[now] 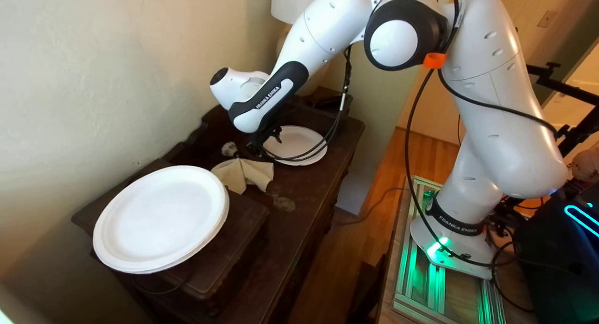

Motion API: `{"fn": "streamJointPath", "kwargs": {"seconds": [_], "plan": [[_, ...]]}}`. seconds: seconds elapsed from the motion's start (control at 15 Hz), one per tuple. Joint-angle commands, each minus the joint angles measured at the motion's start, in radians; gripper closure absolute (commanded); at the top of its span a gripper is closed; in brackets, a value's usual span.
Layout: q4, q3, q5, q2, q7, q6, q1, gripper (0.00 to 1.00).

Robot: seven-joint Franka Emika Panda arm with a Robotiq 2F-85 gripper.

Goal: Put the plates that are on the right on the ones to the left

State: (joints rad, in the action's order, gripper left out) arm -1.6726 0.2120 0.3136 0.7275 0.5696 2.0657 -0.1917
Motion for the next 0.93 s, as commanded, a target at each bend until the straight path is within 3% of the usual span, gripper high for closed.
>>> {"fn": "streamJointPath", "kwargs": {"seconds": [0.0, 0.13, 0.27, 0.33, 0.47, 0.53, 0.67, 0.8, 0.87], "plan": [[0.091, -0.005, 0.016, 0.06, 0.02, -0.058, -0.008, 0.12], [0.118, -0.004, 0.011, 0.078, 0.018, -0.108, -0.011, 0.14], [0.14, -0.001, 0.016, 0.092, 0.02, -0.161, -0.012, 0.22], [0.15, -0.001, 0.017, 0.099, 0.022, -0.184, -0.011, 0.31], [0.168, -0.002, 0.022, 0.112, 0.02, -0.218, -0.01, 0.34], [0.175, -0.001, 0.028, 0.118, 0.019, -0.233, -0.012, 0.44], [0.188, -0.002, 0.034, 0.125, 0.017, -0.254, -0.014, 0.47], [0.198, -0.005, 0.038, 0.13, 0.014, -0.261, -0.019, 0.64], [0.201, -0.008, 0.037, 0.13, 0.01, -0.265, -0.021, 0.67]]}}
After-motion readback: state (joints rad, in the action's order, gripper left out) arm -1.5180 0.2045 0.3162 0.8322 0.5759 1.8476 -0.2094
